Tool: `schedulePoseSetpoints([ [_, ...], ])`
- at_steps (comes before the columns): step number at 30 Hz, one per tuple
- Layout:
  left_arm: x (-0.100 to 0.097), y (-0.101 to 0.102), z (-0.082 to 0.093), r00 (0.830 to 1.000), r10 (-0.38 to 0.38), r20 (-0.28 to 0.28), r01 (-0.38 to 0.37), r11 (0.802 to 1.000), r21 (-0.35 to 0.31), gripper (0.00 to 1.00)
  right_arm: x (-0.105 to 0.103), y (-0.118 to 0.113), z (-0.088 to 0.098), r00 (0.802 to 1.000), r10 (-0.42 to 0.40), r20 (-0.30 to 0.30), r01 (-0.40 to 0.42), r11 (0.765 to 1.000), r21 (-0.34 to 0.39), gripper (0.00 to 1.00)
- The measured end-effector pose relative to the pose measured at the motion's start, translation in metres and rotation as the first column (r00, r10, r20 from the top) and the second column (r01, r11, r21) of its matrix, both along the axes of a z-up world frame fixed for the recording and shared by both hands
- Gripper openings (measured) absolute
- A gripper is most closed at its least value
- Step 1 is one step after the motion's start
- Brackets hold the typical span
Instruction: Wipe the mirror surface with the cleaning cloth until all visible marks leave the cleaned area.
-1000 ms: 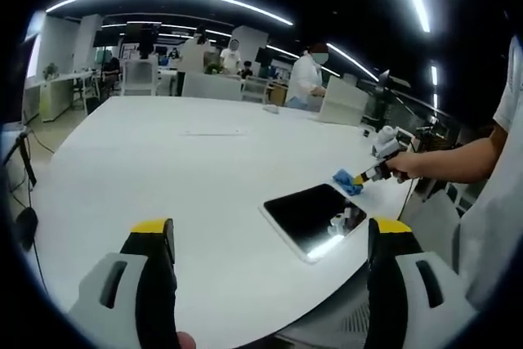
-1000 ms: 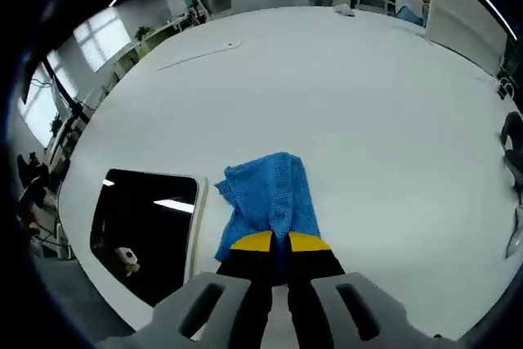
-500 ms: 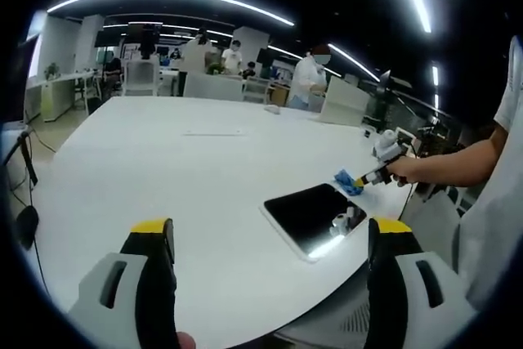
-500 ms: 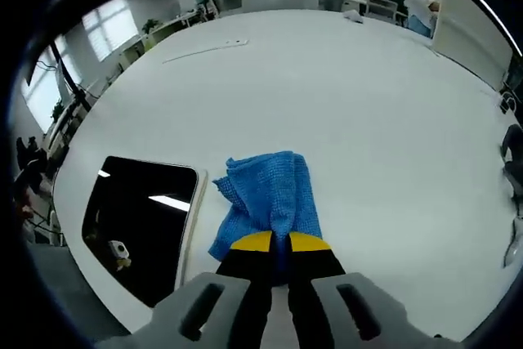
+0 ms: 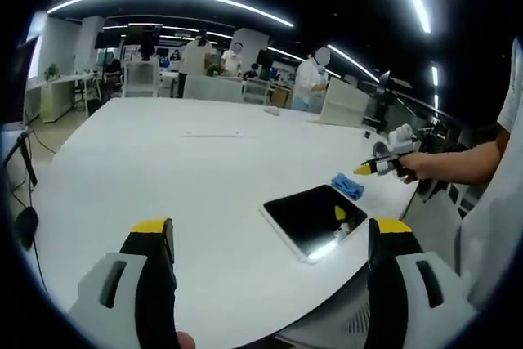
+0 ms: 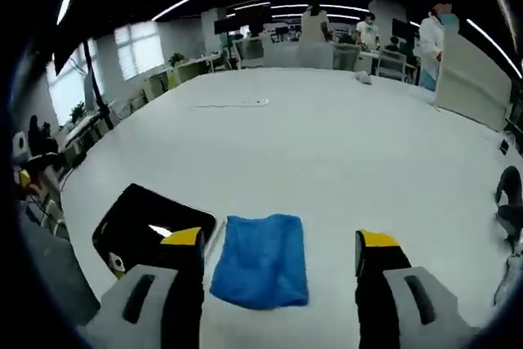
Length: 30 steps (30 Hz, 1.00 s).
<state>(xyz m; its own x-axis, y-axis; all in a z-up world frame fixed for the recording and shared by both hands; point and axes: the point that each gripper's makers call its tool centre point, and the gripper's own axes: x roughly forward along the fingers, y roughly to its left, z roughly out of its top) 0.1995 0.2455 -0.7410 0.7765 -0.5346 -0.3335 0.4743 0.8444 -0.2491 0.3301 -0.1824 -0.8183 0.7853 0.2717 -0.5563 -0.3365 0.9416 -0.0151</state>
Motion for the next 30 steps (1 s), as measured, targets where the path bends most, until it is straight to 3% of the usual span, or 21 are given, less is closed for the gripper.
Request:
schedulePoseSetpoints([
  [1, 0.000, -0.001, 0.000, 1.000, -0.003, 0.000, 0.003, 1.000, -0.002, 0.99, -0.001, 0.000, 0.006, 1.000, 0.000, 0.031, 0.000, 1.000, 0.006, 0.90],
  [3, 0.000, -0.003, 0.003, 1.000, -0.008, 0.007, 0.008, 1.000, -0.017, 0.99, -0.009, -0.003, 0.007, 1.000, -0.002, 0.011, 0.002, 1.000, 0.016, 0.93],
  [4, 0.000, -0.003, 0.004, 1.000, -0.008, 0.010, 0.008, 1.000, -0.017, 0.99, -0.014, 0.003, 0.011, 1.000, 0.010, 0.009, -0.011, 0.997, 0.075, 0.94],
  [6, 0.001, -0.004, 0.003, 1.000, -0.012, 0.010, 0.012, 1.000, -0.013, 0.99, -0.018, 0.001, 0.016, 0.999, 0.009, 0.033, -0.012, 0.996, 0.090, 0.98],
  [13, 0.000, -0.002, 0.007, 0.999, -0.020, 0.026, 0.020, 1.000, -0.016, 0.99, -0.042, 0.007, 0.024, 0.996, 0.066, 0.064, -0.072, 0.992, 0.100, 0.99],
  [20, -0.002, 0.004, 0.006, 0.999, -0.026, 0.043, 0.025, 0.999, 0.033, 0.99, -0.057, -0.005, 0.030, 0.994, 0.026, 0.106, -0.043, 0.985, 0.169, 0.99],
  [30, -0.004, 0.012, 0.006, 0.999, -0.023, 0.045, 0.022, 0.999, 0.039, 0.99, -0.077, -0.013, 0.027, 0.990, -0.032, 0.139, -0.002, 0.971, 0.237, 0.99],
])
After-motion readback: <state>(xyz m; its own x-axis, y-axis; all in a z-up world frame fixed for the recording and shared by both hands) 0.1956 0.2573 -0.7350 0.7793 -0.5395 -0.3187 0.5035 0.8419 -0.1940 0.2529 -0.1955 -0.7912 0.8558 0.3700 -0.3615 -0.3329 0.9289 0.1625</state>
